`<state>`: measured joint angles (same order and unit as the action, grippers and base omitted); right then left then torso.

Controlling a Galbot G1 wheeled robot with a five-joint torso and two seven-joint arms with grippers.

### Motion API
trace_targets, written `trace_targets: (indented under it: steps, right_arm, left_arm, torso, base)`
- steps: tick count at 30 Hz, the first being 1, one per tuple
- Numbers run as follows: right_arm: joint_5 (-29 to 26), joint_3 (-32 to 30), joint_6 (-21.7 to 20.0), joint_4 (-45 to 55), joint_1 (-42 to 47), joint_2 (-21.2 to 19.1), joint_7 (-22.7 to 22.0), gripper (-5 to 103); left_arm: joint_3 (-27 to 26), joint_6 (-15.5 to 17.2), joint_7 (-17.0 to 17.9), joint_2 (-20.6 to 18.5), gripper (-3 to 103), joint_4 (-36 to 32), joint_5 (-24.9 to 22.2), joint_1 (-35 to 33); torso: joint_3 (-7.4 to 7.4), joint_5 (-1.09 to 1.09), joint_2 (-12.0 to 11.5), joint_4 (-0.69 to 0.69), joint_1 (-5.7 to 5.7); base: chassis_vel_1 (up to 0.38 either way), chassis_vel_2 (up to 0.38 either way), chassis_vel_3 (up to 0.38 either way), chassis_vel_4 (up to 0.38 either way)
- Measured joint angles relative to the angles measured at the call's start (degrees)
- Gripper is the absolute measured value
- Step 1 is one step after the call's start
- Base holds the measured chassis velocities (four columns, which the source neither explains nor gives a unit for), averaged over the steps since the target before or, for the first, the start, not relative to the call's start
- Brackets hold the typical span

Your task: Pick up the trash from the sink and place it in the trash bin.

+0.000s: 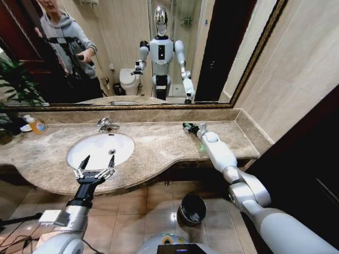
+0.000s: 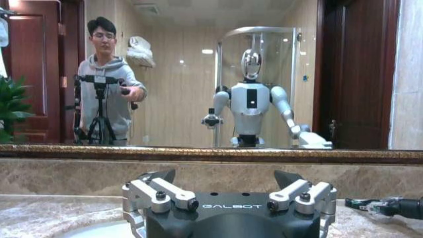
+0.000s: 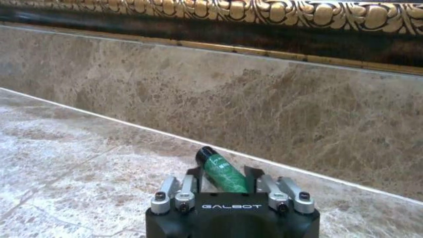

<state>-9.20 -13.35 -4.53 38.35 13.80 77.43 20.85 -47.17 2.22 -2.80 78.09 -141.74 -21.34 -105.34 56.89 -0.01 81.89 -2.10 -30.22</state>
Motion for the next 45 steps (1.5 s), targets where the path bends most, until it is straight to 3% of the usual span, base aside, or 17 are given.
trace_targets:
  steps: [2,4,5,13,20,23,26,27,30,32,35,39,42,45]
  right_arm:
    - [0.1,0.0,0.5,0.0,0.1,0.0,0.0,31]
    - [0.3,-0.1,0.6,-0.1,0.1,0.0,0.0,31]
    - [0.5,-0.1,0.8,-0.1,0.1,0.0,0.2,20]
    - [0.6,-0.2,0.6,1.0,0.5,-0.5,0.4,2]
    - [-2.5,-1.2,0.1,4.2,2.9,-2.0,0.9,2]
    - [-6.1,-1.7,-0.5,7.8,5.5,-3.3,1.0,2]
    - [-15.5,-3.2,0.0,18.1,11.8,-5.0,-2.6,2]
    - [-15.5,-3.2,0.0,18.1,11.8,-5.0,-2.6,2]
    - [-24.0,-6.6,5.1,30.5,20.1,-7.0,-4.3,2]
    - [-25.4,-7.5,5.8,33.5,22.0,-7.4,-5.0,2]
    - [-28.8,-11.7,6.3,46.0,32.5,-8.8,-9.2,2]
    - [-28.1,-13.6,8.6,50.9,38.3,-8.8,-10.4,2]
    - [-21.8,-16.6,16.9,51.4,44.0,-8.1,-10.5,2]
    - [-21.3,-18.6,19.6,52.5,48.8,-8.1,-10.7,2]
  left_arm:
    - [0.0,0.0,0.0,0.0,100,0.0,0.0,0.0]
    - [0.0,0.0,0.0,0.0,100,0.0,0.0,0.0]
    - [0.0,0.0,0.0,0.0,100,0.0,0.0,0.0]
    - [0.0,0.0,0.0,0.0,100,0.0,0.0,0.0]
    - [0.0,0.0,0.0,0.0,100,0.0,0.0,0.0]
    - [0.0,0.0,0.0,0.0,100,0.0,0.0,0.0]
    - [0.0,0.0,0.0,0.0,100,0.0,0.0,0.0]
    - [0.0,0.0,0.0,0.0,100,0.0,0.0,0.0]
    - [0.0,0.0,0.0,0.0,100,0.0,0.0,0.0]
    - [0.0,0.0,0.0,0.0,100,0.0,0.0,0.0]
    - [0.0,0.0,0.0,0.0,100,0.0,0.0,0.0]
    - [0.0,0.0,0.0,0.0,100,0.0,0.0,0.0]
    - [0.0,0.0,0.0,0.0,100,0.0,0.0,0.0]
    - [0.0,0.0,0.0,0.0,100,0.0,0.0,0.0]
  torso:
    - [0.00,0.00,0.0,0.00,0.00]
    - [0.00,0.00,0.0,0.00,0.00]
    - [0.00,0.00,0.0,-0.01,0.00]
    - [0.00,0.00,0.0,-0.02,0.00]
    - [0.01,0.01,0.0,-0.02,-0.01]
    - [0.01,0.01,0.0,-0.02,-0.01]
    - [0.01,0.02,0.0,-0.01,-0.02]
    - [0.01,0.02,0.0,-0.01,-0.02]
    - [0.01,0.02,0.0,-0.02,-0.01]
    - [0.00,0.02,0.0,-0.01,-0.01]
    - [0.00,0.03,0.0,0.01,-0.01]
    - [0.00,0.02,0.0,0.01,0.01]
    - [0.00,0.01,0.0,-0.02,0.00]
    - [0.00,0.02,0.0,-0.03,-0.01]
  base:
    - [0.000,0.000,0.000,0.000]
    - [0.000,0.000,0.000,0.000]
    - [0.000,0.000,0.000,0.000]
    - [0.000,0.000,0.000,0.000]
    - [0.000,0.000,0.000,0.000]
    - [0.000,0.000,0.000,0.000]
    - [0.000,0.000,0.000,0.000]
    - [0.000,0.000,0.000,0.000]
    - [0.000,0.000,0.000,0.000]
    - [0.000,0.000,0.000,0.000]
    - [0.000,0.000,0.000,0.000]
    - [0.000,0.000,0.000,0.000]
    - [0.000,0.000,0.000,0.000]
    - [0.000,0.000,0.000,0.000]
